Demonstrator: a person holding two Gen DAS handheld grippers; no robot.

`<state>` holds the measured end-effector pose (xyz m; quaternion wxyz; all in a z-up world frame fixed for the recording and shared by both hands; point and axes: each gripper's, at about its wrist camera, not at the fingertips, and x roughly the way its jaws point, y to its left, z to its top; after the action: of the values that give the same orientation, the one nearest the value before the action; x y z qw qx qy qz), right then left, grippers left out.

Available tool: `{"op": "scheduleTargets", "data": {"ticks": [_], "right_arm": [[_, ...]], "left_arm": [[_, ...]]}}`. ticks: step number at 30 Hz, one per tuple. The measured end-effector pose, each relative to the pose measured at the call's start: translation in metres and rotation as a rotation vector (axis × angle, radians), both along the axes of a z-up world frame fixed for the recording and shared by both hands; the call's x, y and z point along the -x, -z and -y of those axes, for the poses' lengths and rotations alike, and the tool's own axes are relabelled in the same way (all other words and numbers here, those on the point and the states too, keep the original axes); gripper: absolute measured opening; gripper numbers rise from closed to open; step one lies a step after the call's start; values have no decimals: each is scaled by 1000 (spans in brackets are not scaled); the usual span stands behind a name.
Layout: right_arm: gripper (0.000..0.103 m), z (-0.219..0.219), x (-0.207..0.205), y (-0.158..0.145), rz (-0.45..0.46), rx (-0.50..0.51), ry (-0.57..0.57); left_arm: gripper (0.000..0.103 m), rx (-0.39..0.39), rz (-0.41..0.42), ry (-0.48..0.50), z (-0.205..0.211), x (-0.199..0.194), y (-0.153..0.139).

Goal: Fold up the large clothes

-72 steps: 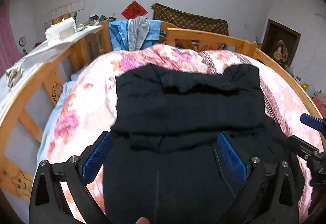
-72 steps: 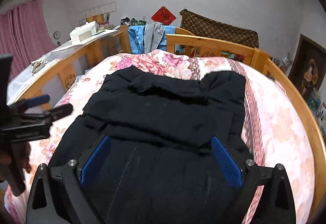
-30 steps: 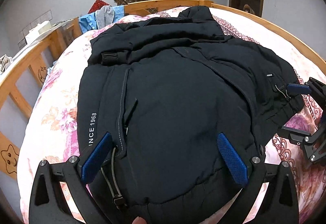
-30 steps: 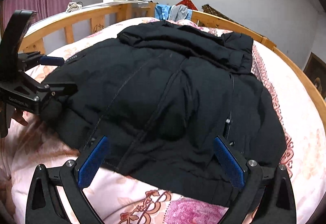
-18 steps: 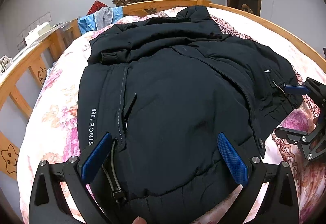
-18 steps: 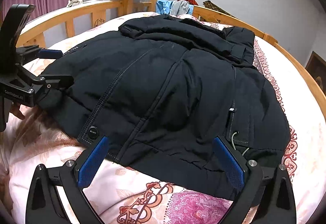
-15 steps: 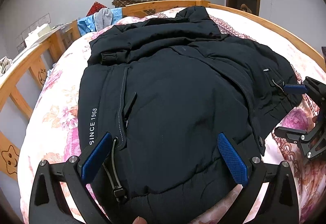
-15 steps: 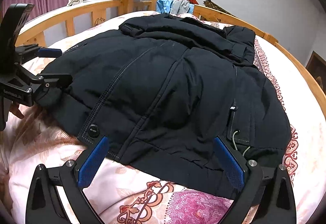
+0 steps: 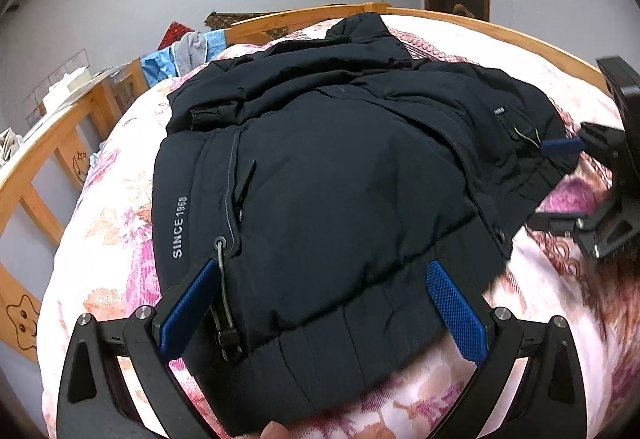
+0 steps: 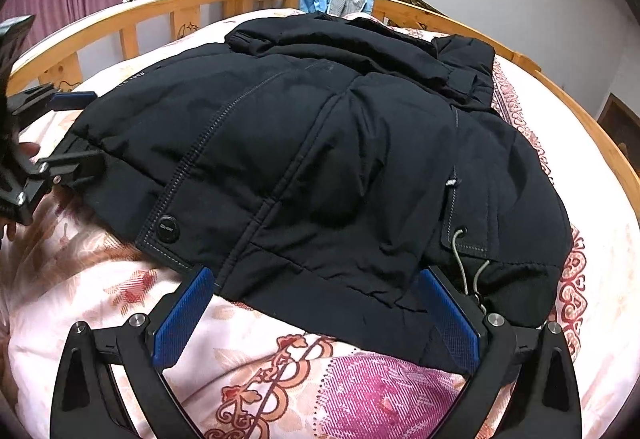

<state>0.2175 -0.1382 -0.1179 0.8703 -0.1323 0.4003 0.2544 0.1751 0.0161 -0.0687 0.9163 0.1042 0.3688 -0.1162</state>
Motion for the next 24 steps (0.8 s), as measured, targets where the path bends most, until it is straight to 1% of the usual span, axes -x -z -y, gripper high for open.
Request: {"op": "scheduleTargets", "data": {"ticks": [7,9,12,14,17,19,23,24], "right_arm": [[103,2,1,1,-11,4,-10],[103,1,2,2,-2,27,-31],[103,0,5,5,-1,57,-69],[103,1,5,8,-9,68,-76],[103,3,4,13,-27,78,-68],[103,7,1,14,-36,72,-54],[103,16,-6,11,-48,44,-15],[103,18,-7,10,-48,40,-6]], "left_arm": [[101,13,-2,107,1,22,7],[101,-4,-22,148,2,28,12],[101,-64,-47,188,2,34,24],[101,-103,-40,202,2,37,30],[101,-161,-31,187,6,34,39],[101,-252,-15,191,16,32,47],[102,-388,65,205,31,29,59],[102,-410,85,201,33,28,60]]}}
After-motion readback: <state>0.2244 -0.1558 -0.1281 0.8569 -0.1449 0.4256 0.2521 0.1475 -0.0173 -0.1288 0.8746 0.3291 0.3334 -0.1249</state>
